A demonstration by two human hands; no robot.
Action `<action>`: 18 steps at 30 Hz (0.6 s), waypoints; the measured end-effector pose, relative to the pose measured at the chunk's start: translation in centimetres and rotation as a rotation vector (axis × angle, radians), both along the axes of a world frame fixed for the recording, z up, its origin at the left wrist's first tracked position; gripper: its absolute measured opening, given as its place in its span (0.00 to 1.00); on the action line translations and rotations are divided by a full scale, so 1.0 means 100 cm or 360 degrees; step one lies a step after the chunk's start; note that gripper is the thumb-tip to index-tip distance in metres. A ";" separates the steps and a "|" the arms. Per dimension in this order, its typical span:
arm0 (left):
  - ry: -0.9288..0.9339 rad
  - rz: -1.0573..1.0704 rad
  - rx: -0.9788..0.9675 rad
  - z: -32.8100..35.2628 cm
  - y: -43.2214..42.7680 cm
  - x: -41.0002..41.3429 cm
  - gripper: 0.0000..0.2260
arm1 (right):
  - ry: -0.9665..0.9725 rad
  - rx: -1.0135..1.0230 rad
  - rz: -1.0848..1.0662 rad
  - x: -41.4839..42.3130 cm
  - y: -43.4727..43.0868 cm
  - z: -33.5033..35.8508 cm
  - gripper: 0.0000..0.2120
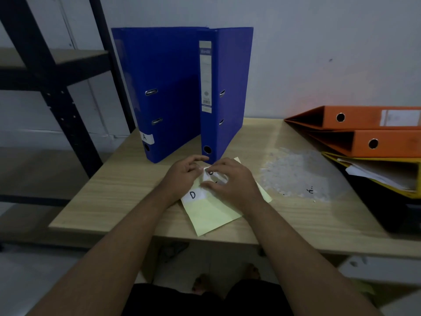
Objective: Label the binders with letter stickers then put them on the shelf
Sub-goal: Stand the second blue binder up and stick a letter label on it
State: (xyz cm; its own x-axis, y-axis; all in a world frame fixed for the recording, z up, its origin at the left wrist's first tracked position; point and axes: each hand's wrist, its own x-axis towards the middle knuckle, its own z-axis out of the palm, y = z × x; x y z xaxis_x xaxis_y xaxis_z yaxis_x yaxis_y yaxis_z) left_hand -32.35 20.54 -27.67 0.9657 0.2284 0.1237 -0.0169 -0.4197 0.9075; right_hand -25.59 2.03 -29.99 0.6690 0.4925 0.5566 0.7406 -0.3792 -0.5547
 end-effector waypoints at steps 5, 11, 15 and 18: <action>-0.0028 0.0128 0.0065 0.000 -0.003 -0.002 0.12 | -0.0018 0.0038 -0.0124 0.001 0.000 0.000 0.12; 0.0013 0.0126 0.0040 0.003 -0.002 -0.004 0.12 | -0.0035 -0.0062 -0.0040 -0.004 -0.002 0.003 0.18; 0.0020 0.0139 0.0011 0.005 -0.004 -0.004 0.10 | -0.0066 -0.0069 -0.0064 -0.006 -0.002 0.006 0.14; 0.0038 0.0147 0.0013 0.005 -0.005 -0.004 0.10 | -0.0099 -0.0038 -0.0076 -0.006 -0.001 0.005 0.11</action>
